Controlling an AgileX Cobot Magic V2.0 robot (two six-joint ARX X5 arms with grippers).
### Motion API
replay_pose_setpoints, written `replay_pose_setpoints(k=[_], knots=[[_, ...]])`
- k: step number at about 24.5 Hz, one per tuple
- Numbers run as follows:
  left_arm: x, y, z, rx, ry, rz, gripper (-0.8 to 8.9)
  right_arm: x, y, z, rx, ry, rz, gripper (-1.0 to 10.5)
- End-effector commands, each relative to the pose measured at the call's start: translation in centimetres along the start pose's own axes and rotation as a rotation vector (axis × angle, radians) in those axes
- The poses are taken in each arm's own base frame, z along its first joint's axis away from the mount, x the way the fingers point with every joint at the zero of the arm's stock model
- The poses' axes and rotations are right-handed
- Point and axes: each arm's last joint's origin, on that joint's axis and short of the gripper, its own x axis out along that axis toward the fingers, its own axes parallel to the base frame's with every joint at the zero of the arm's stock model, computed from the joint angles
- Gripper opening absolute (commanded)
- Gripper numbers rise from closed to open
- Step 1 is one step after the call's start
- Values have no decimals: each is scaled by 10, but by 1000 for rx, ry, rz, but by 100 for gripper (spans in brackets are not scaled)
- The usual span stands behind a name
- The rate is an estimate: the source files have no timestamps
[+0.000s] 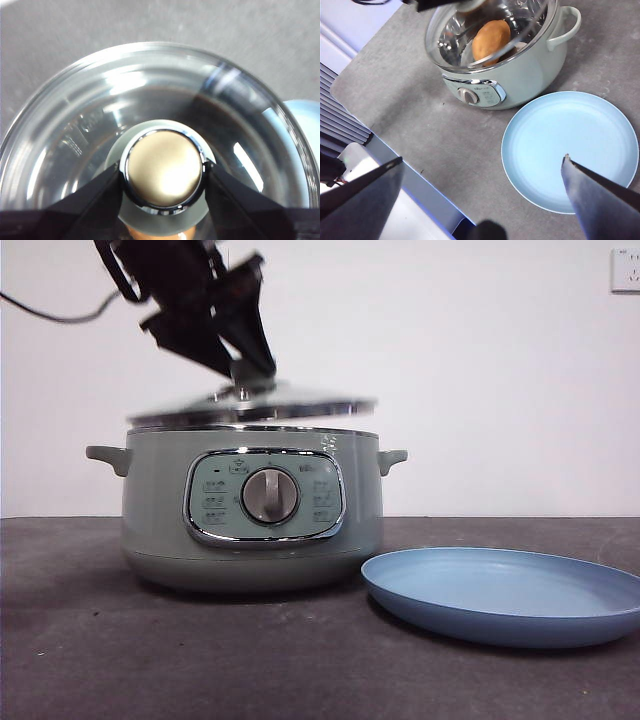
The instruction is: Take the potato out from the steamer,put the potato on the plate,close the lid
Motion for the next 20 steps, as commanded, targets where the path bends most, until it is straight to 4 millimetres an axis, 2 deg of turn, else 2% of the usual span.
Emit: replay_pose_setpoints(k=[1,6,10,15,20], knots=[[-38,-6,14,27,-117,13,-9,2,-1,4,12,-17,-1,692],[-112,-19,12,4,-158,102,-9,16,-6,19,52,-62,28,689],[-177,-35,-3,-29,-193,154,-9,51,-6,43,67,-66,73,689],[-226,-51,-25,-44,-193,238,-9,96,1,71,24,6,51,689],[-260,-65,-47,-82,-189,253,-9,146,14,105,-27,65,14,688]])
